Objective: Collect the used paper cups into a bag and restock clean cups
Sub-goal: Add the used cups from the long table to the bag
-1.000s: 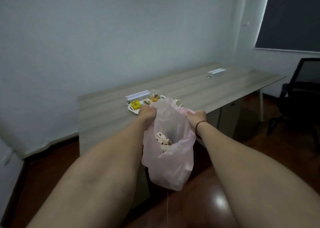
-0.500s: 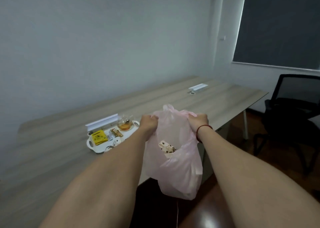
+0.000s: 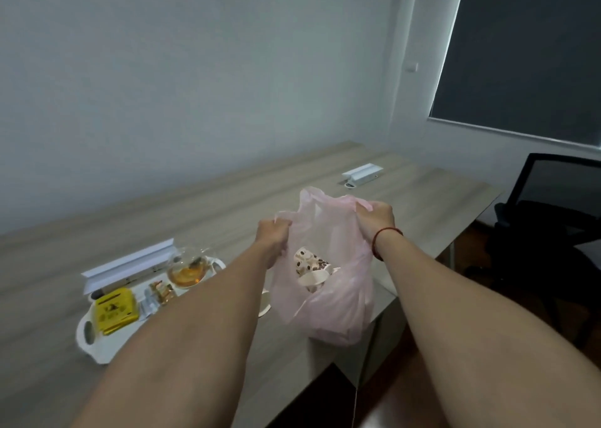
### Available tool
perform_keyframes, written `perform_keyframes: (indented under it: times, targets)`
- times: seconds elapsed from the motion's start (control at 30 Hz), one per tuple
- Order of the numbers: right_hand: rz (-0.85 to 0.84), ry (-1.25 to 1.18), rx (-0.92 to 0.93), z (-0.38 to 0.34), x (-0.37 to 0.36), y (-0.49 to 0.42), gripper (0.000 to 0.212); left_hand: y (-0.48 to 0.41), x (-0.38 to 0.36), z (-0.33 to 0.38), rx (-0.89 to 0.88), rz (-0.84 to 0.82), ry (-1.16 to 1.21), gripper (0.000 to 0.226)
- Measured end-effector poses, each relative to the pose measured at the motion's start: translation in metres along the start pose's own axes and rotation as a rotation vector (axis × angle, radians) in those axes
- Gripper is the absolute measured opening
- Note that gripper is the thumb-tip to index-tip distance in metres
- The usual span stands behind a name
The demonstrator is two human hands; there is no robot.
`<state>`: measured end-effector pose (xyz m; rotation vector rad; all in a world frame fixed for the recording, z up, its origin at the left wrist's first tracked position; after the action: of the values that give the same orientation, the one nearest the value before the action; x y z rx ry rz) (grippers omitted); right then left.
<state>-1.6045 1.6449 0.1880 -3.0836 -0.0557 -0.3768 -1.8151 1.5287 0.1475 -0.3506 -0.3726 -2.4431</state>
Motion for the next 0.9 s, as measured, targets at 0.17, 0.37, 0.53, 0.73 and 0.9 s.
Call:
perform_keyframes:
  times: [0.17, 0.37, 0.53, 0.73, 0.9]
  targets:
    - [0.206, -0.052, -0.073, 0.022, 0.007, -0.044, 0.026, -0.051, -0.040, -0.019, 0.080, -0.197, -0.065, 0.022]
    - [0.222, -0.043, -0.040, 0.034, -0.010, -0.085, 0.026, -0.105, -0.046, -0.044, 0.158, -0.158, -0.048, 0.030]
    - [0.148, 0.035, -0.016, 0.048, -0.026, -0.102, 0.028, -0.151, -0.004, -0.087, 0.275, 0.135, 0.099, 0.091]
    - [0.051, 0.093, -0.047, 0.076, -0.048, -0.107, 0.026, -0.158, 0.015, -0.151, 0.461, 0.198, -0.126, 0.047]
    - [0.024, 0.134, -0.046, 0.088, -0.057, -0.108, 0.030, -0.158, 0.006, -0.196, 0.533, 0.093, -0.302, 0.035]
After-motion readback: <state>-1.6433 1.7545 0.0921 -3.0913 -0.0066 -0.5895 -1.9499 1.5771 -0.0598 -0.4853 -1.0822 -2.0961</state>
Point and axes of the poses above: each hand's wrist, its own y-axis away from the middle knuckle, its own x-axis out of the back of the hand, z = x × y, the point moved 10 cm from there along -y, towards the middle knuckle, and after that the axes turned 8 degrees about -y, right-handed, at the moved point
